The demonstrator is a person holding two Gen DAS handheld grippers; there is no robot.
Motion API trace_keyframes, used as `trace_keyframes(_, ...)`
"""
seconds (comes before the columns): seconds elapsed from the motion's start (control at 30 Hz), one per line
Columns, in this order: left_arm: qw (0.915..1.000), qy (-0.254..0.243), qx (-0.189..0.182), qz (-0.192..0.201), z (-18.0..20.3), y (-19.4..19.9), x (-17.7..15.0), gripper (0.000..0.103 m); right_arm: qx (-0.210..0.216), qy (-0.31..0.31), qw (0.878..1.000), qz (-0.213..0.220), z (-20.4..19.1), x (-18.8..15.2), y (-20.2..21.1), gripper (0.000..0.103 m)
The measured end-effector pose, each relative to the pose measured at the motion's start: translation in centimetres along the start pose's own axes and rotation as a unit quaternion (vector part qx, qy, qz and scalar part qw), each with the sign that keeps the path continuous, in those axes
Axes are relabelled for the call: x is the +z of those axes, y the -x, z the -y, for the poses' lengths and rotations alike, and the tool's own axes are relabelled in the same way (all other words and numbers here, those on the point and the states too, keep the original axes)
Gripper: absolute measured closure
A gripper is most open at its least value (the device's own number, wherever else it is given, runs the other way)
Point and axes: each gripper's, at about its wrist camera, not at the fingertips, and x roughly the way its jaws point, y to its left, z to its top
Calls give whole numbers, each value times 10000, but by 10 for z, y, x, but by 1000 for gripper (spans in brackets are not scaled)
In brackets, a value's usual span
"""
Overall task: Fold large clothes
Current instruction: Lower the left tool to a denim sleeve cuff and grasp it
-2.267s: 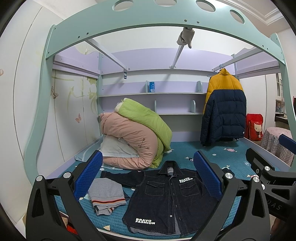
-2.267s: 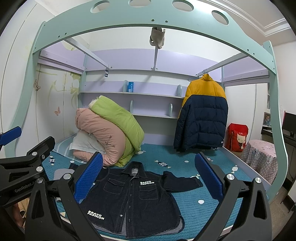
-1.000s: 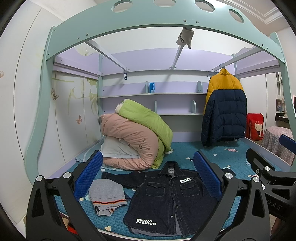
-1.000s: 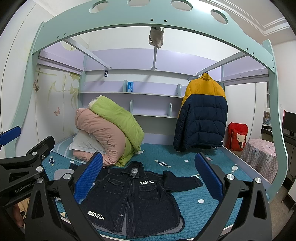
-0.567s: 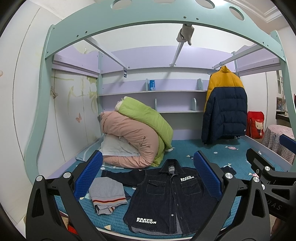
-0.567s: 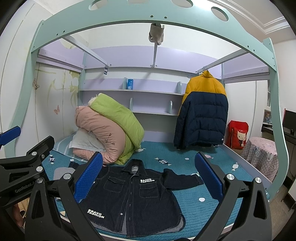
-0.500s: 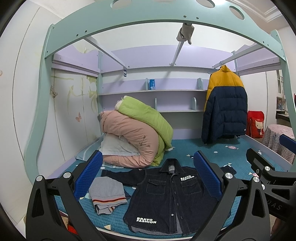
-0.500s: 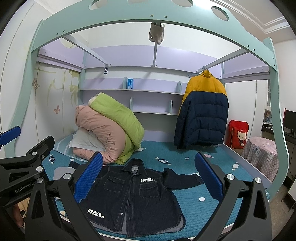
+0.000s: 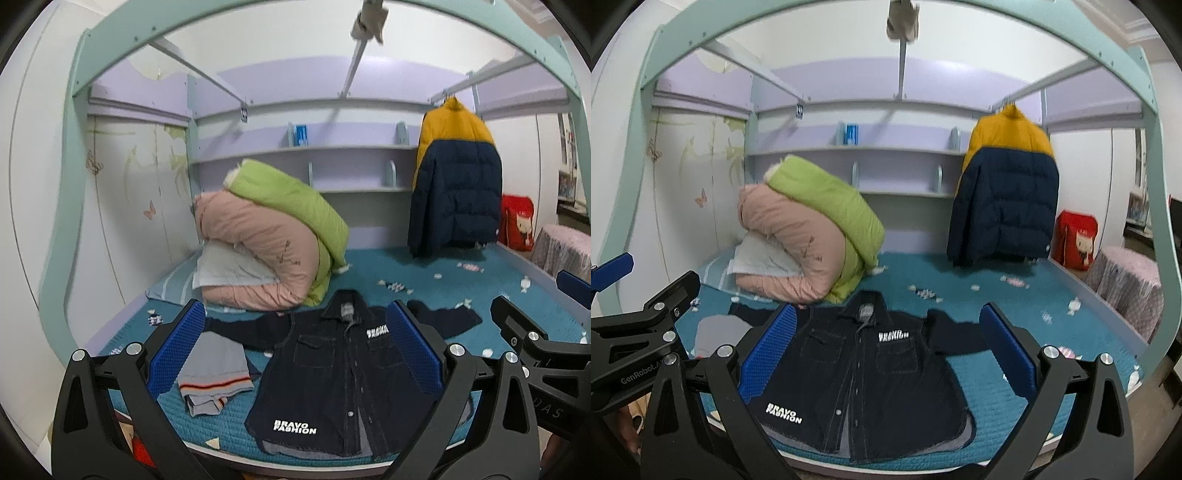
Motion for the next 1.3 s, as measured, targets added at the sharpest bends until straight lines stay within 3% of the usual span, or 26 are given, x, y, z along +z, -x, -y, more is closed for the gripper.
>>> trace_keyframes(0.43,9919,-116,-39,-1267,12,-129,-47,5,41,-33,9925,-1224,-4,-40,-118,7)
trace_keyframes(0.77,9626,201,-384,-2676,-6,-263,-117,5,433,-214,9684,-2447,-23,-94,-240,7)
trace_keyframes(0.87,9443,799,-718,-3111,-31,-309,-137,5,597,-262,9618,-2660,-36,-106,-281,7)
trace_keyframes(0.93,9321,1144,-752,-3354,-55,-347,-149,5,584,-185,9598,-2739,-47,-112,-308,7)
trace_keyframes(0.97,9288,1269,-688,-3412,-69,-364,-153,5,591,-157,9591,-2763,-53,-115,-322,7)
trace_keyframes(1.03,9301,1358,-424,-3385,-94,-392,-156,5,576,-118,9593,-2763,-63,-117,-348,7)
trace_keyframes(1.13,9193,1718,-367,-3523,-147,-442,-155,5,563,-48,9609,-2711,-75,-118,-386,7)
trace_keyframes(1.23,9189,1816,-36,-3501,-204,-492,-149,5,565,32,9627,-2645,-88,-120,-422,7)
trace_keyframes(1.3,9097,2042,22,-3616,-242,-526,-149,5,571,82,9622,-2660,-98,-124,-446,7)
